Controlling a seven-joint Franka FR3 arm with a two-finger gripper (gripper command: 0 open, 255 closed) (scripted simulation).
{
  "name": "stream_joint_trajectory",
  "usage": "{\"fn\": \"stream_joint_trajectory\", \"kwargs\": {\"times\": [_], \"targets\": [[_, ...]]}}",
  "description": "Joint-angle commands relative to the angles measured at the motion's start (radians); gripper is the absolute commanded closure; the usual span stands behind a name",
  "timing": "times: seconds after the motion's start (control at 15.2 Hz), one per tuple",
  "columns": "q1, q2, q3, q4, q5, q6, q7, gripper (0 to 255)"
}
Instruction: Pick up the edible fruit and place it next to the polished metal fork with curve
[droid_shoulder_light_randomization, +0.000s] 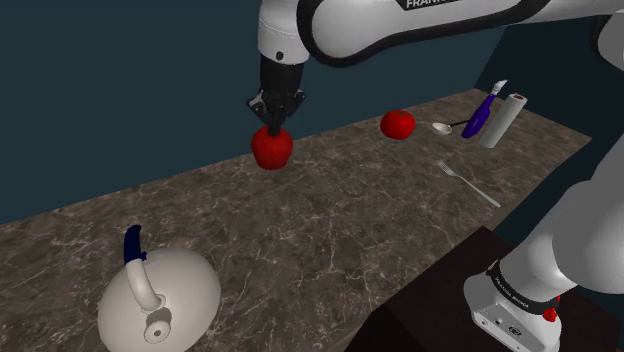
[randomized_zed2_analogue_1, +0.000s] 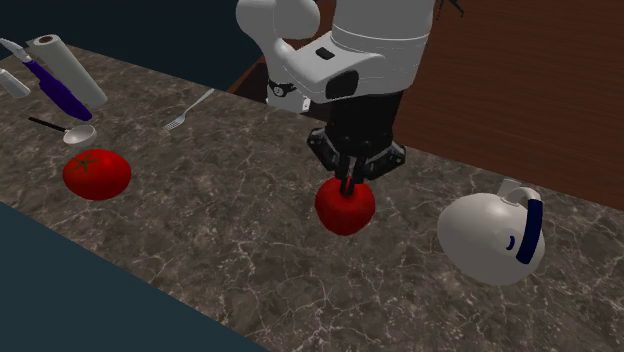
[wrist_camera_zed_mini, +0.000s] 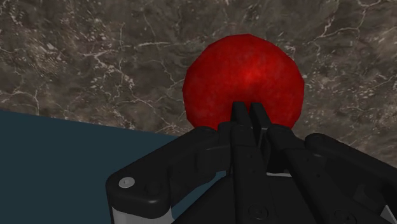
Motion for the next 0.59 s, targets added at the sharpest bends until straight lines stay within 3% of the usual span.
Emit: {"fn": "stream_joint_trajectory", "kwargs": {"times": [0.0, 0.46, 0.53], "targets": [[0.000, -0.005, 0.001, 0.020, 0.004, -0.025, -0.004, 255], [0.004, -0.003, 0.003, 0.111, 0.007, -0.114, -0.013, 255], [-0.015, -0.038, -0.004, 0.070, 0.027, -0.101, -0.038, 255]]}}
